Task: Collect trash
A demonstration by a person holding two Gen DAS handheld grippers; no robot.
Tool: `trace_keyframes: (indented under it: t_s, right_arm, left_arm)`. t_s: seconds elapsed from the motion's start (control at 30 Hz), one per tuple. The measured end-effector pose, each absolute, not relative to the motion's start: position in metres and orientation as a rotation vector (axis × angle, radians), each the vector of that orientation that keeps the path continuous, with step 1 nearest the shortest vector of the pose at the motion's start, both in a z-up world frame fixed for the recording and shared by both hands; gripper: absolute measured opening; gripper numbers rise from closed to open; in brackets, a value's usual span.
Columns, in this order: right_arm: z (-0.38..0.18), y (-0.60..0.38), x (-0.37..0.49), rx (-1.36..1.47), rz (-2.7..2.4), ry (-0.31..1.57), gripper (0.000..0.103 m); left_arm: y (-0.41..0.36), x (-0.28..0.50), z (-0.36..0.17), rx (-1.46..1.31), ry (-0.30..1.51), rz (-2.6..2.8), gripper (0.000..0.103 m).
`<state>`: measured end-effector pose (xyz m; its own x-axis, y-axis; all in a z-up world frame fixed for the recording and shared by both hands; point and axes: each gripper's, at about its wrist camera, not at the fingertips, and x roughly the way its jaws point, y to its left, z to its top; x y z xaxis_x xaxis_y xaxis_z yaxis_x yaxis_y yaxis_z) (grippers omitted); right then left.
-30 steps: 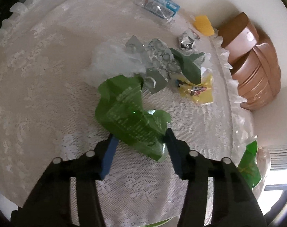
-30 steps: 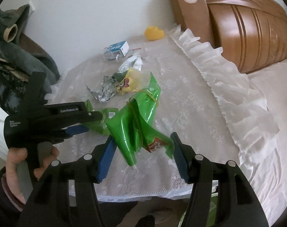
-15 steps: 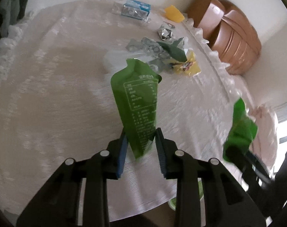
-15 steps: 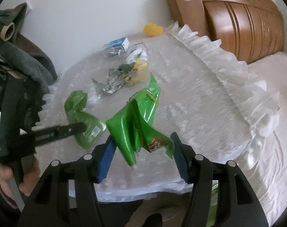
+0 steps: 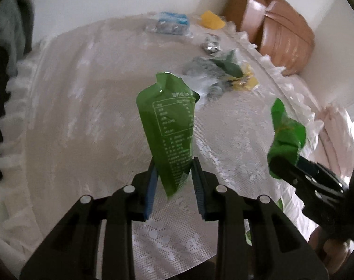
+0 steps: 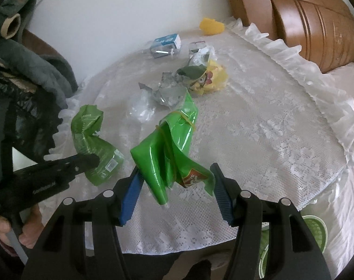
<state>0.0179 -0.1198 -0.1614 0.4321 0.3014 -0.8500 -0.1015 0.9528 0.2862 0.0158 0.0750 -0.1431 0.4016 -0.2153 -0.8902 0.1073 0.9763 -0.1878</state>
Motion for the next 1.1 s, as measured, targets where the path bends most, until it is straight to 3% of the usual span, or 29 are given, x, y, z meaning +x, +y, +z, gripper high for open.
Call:
trace_keyframes:
  t_s: [0.4,0.53,0.67,1.1]
  right_arm:
    - [-0.137,-0.202,-0.051,0.245,-0.041,1.049,0.059]
    - [-0.14,-0.238,-0.082,0.319,-0.169,1.045,0.059]
    - [-0.147,-0.254,-0.091,0.366,-0.211,1.025,0.059]
    - [-0.156,-0.241,-0.072,0.355,-0.165,1.044,0.059]
  left_arm:
    - [-0.026,0.002,-0.117,0.095,1.072,-0.563,0.029]
    - [-0.059,0.001,-0.139,0.159,1.095,-0.597,0.027]
    - [-0.062,0.01,-0.168,0.16,1.176,-0.563,0.022]
    - [-0.032,0.025,-0.163,0.091,1.158,-0.55,0.022]
